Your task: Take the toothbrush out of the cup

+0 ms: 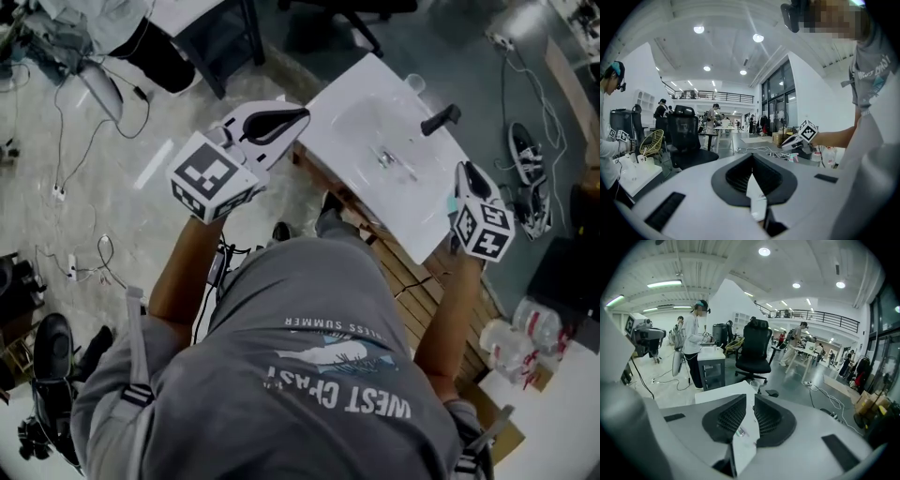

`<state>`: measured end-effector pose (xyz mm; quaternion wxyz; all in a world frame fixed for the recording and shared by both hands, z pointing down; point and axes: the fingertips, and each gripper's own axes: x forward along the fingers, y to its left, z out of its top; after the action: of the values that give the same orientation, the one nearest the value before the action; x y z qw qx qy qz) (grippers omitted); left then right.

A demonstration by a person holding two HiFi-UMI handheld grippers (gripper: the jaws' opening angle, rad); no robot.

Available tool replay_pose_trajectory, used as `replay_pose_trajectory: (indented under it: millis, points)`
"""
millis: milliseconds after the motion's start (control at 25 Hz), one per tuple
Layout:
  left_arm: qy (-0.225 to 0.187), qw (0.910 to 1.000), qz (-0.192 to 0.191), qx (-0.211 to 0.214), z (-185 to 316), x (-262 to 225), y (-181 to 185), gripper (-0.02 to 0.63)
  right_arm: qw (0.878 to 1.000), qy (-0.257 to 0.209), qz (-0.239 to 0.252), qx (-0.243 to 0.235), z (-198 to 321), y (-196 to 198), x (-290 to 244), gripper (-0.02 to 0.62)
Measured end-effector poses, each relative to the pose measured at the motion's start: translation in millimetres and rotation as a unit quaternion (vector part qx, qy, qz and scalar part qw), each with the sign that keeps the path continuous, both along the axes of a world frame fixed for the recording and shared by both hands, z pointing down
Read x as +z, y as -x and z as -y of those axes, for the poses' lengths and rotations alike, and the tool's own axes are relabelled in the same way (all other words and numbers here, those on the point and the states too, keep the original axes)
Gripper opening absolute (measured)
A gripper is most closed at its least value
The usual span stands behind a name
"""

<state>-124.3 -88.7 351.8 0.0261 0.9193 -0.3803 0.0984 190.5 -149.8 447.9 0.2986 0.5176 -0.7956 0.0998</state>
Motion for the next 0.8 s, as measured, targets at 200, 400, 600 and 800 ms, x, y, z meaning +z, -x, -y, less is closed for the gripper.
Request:
replay_pose_trajectory:
  millis: [200,400,600,800]
  points:
    - [-0.009,0.9999,0.006,-0.007,-3,0,13,-0.002,0.997,-0.013,0.078,-0.017,-6,21,-14,0.055]
    - [-0.011,0.9996,0.012,-0.022,-2,-2,28,-0.002,0.974,-0.037,0.22,-0.035,-10,48,-51,0.02]
    - [-0.007,0.9993,0.014,-0.033,-4,-1,38,-0.002,0.949,-0.064,0.302,-0.068,-19,79,-91,0.009]
    - [-0.001,0.9994,0.01,-0.034,-4,0,41,-0.002,0.948,-0.068,0.297,-0.095,-28,103,-104,0.006]
